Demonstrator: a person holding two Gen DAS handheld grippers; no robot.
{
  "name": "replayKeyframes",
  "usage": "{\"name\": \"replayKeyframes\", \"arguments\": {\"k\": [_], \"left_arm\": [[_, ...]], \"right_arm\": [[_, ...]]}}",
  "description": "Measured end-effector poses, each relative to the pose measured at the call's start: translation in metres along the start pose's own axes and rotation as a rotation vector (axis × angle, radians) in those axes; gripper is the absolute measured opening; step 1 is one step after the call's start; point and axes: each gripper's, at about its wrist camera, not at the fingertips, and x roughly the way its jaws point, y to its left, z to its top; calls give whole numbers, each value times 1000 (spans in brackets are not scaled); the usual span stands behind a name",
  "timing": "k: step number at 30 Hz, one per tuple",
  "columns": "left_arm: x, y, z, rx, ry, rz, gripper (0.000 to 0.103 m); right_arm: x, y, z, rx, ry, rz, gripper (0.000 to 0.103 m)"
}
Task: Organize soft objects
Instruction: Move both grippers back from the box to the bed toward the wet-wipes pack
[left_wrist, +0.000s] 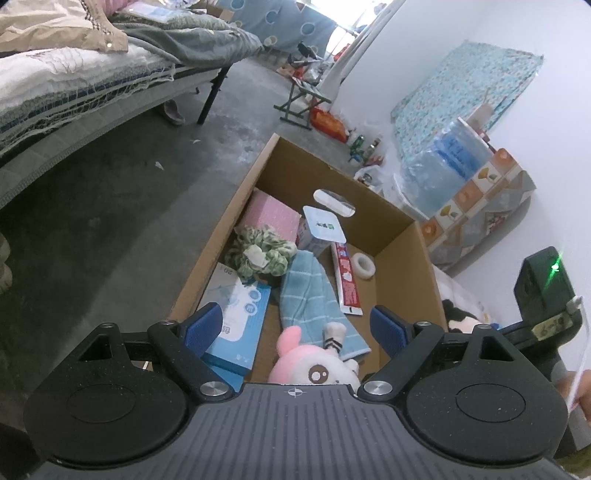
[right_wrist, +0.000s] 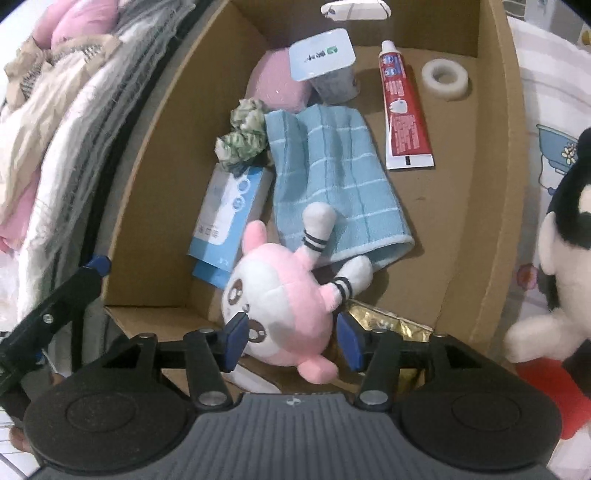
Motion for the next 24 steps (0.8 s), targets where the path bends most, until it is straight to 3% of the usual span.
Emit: {"name": "replayKeyframes", "arguments": {"k": [5, 9, 12, 24], "left_arm": [[-3, -6, -1, 23, -5, 23, 90], [-5, -22, -5, 83, -18, 46, 95], [-3, -42, -11, 155, -19, 47, 97], [9, -164, -35, 464, 13, -34, 103]], "right_arm": [[-34, 0, -20, -55, -153, 31, 53], [-73, -11, -61, -91, -348, 65, 65], [-95, -29, -98, -72, -474, 97, 67], [-146, -123, -213, 60, -886, -17, 68]]}}
